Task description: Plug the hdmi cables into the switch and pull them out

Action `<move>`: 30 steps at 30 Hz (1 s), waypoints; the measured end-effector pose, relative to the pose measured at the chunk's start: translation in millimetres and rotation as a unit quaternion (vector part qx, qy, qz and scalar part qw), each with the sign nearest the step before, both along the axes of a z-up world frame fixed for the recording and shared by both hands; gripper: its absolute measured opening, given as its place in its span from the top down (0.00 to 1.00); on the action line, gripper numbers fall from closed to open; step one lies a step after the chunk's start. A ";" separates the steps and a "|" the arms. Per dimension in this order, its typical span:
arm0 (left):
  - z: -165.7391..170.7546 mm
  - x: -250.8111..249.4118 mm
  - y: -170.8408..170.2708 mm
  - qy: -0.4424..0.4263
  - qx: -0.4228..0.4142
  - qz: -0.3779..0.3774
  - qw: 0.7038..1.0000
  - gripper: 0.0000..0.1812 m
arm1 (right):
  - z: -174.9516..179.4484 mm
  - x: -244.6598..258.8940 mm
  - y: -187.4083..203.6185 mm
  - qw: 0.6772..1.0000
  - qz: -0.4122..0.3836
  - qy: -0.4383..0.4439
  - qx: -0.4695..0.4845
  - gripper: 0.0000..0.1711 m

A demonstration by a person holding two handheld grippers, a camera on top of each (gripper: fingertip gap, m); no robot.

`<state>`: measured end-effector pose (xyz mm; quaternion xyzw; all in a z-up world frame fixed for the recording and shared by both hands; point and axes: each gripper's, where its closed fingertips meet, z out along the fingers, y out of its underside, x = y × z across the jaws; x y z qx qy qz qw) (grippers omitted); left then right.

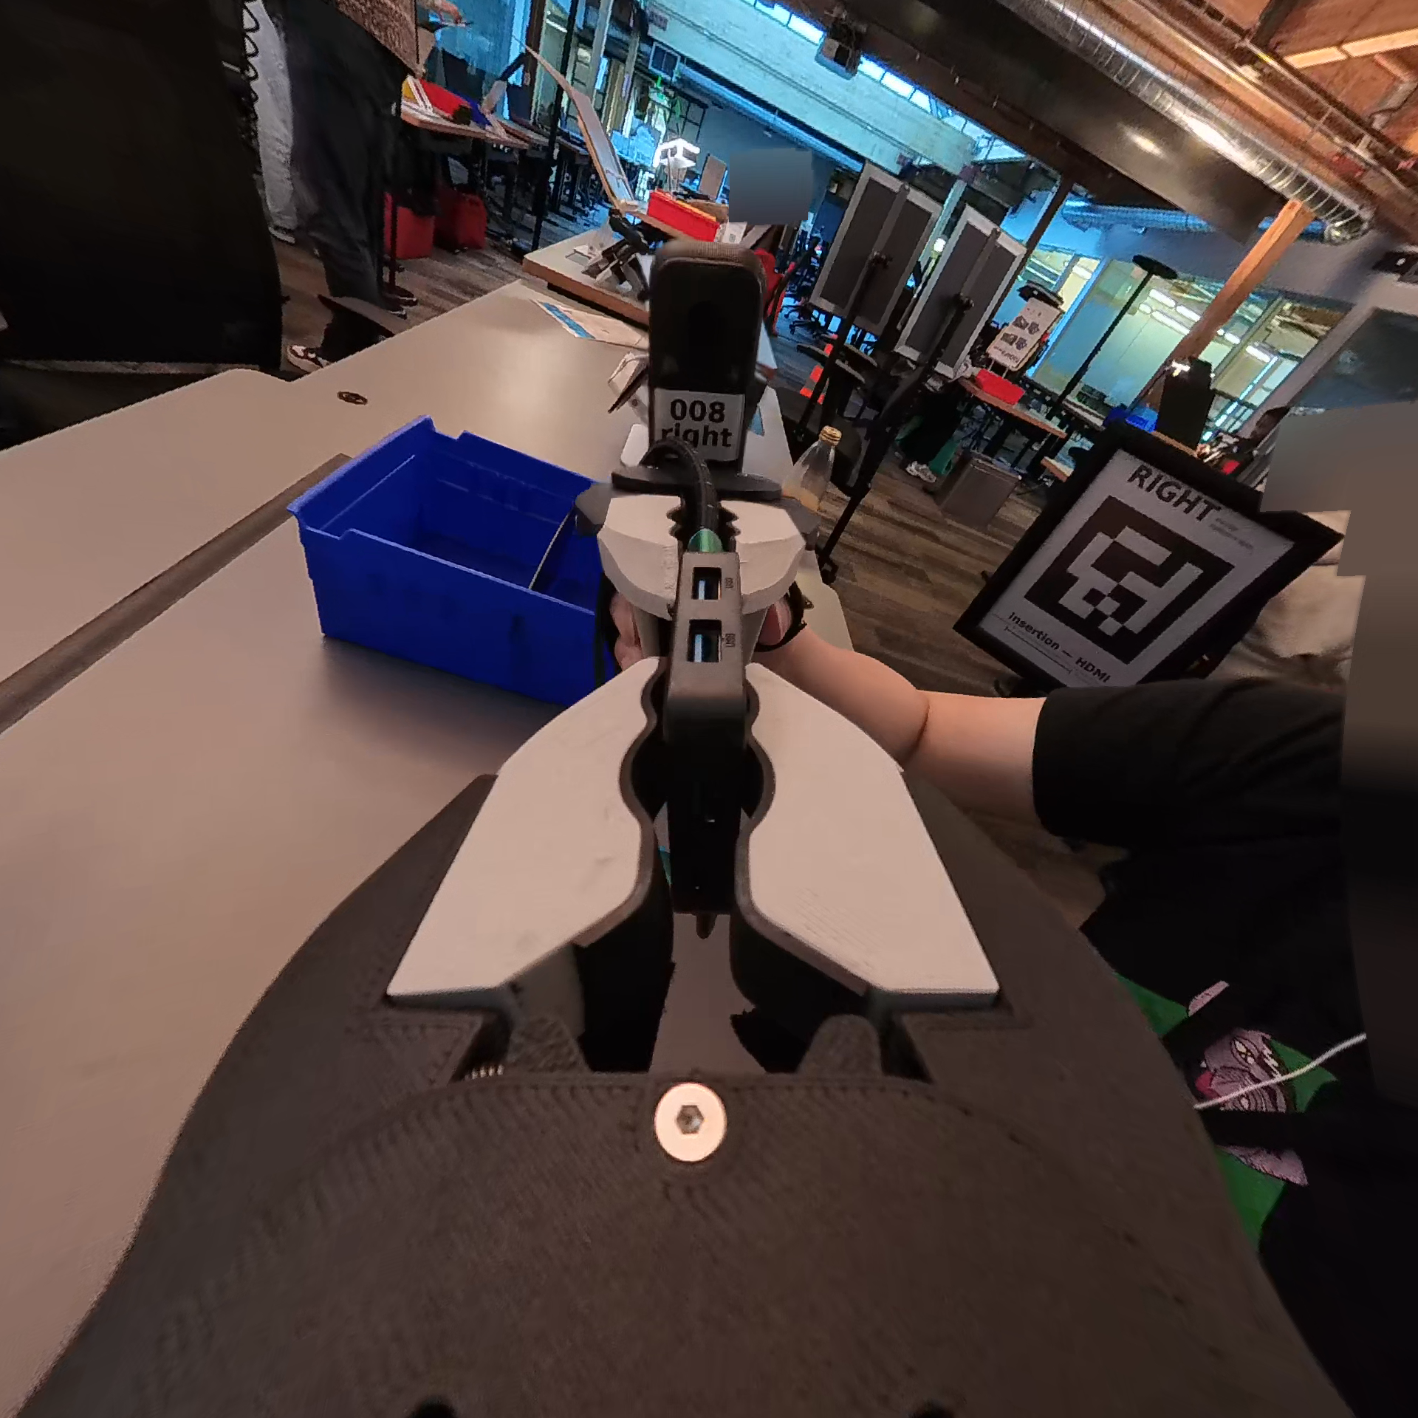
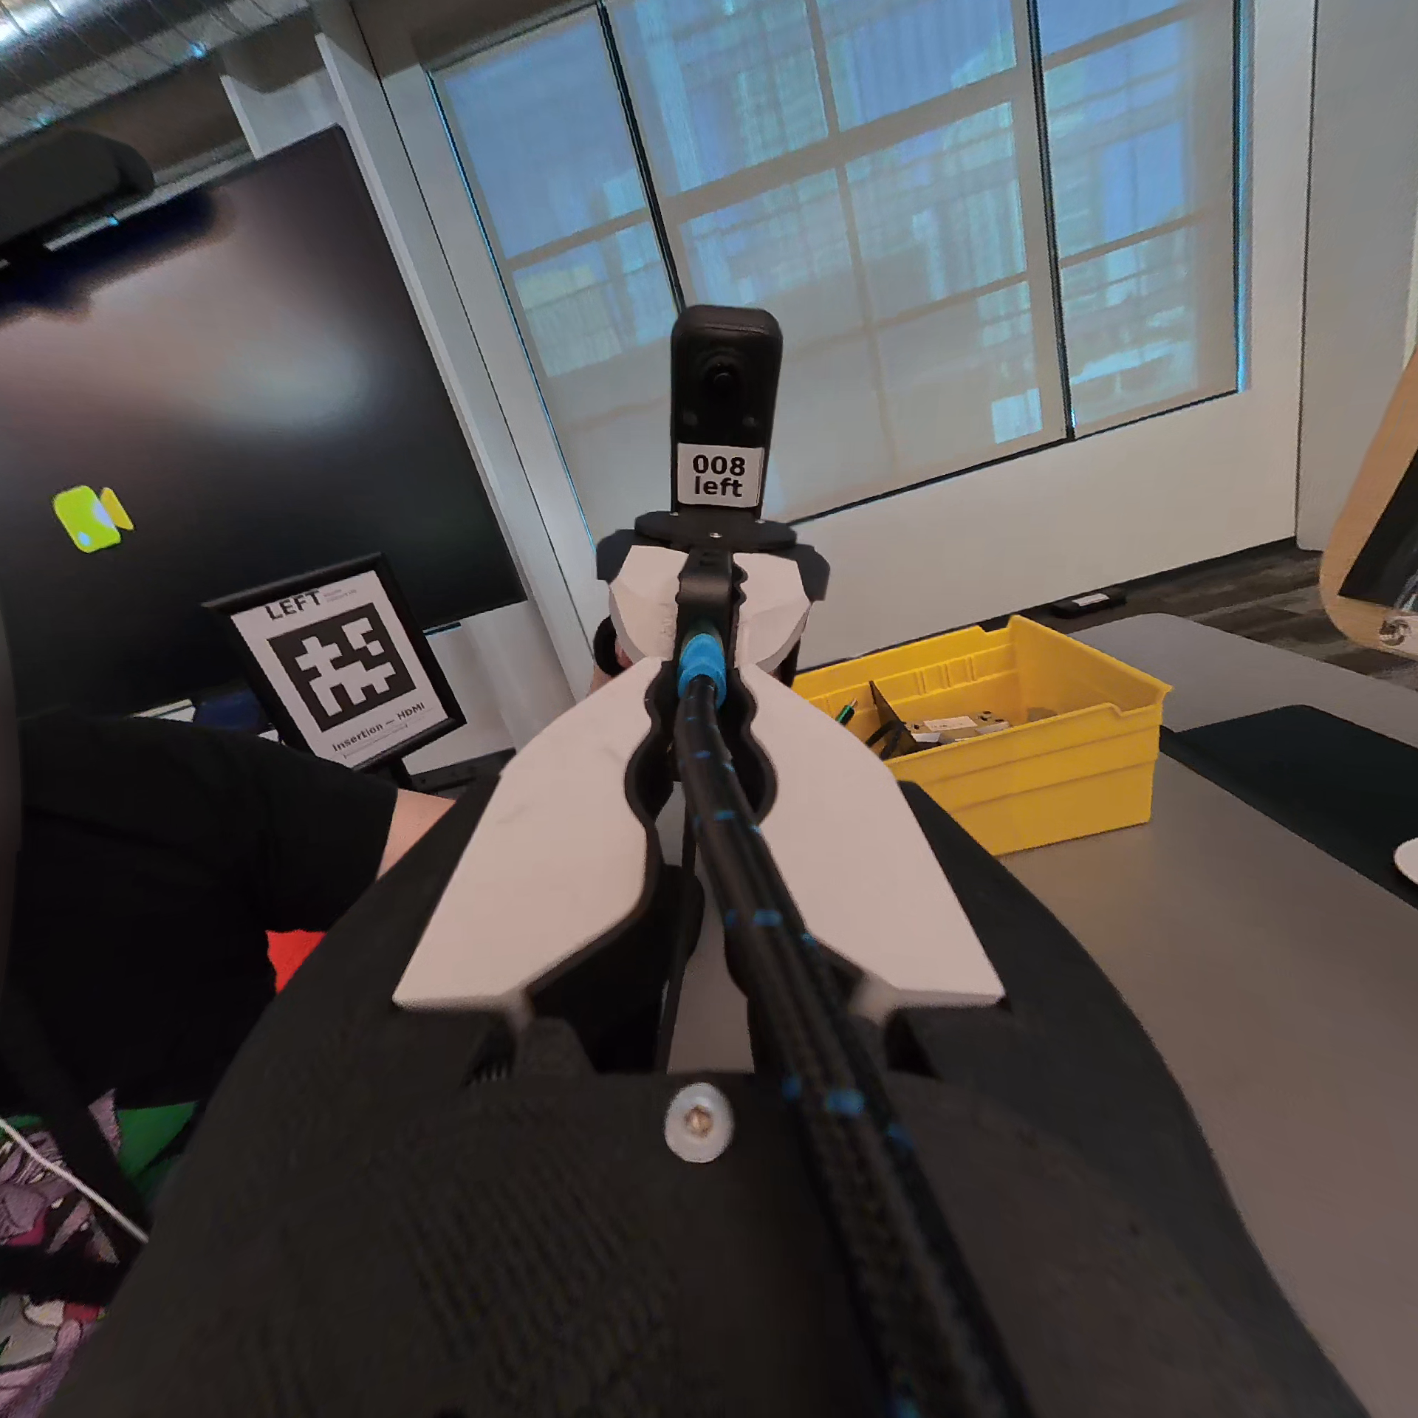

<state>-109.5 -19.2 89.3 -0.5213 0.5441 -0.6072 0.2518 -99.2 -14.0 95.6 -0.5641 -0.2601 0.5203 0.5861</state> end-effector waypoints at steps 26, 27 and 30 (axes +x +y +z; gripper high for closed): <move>-1.1 8.9 10.8 -0.003 -0.015 0.030 0.999 0.93 | -1.3 7.2 13.3 0.996 0.009 0.069 -0.064 0.92; -0.2 11.0 12.6 -0.010 -0.025 0.035 0.999 0.93 | -0.8 9.5 15.0 0.995 0.002 0.077 -0.064 0.93; 2.8 17.2 16.1 -0.036 -0.053 0.047 0.997 0.93 | 2.1 16.1 18.5 0.992 -0.018 0.109 -0.060 0.92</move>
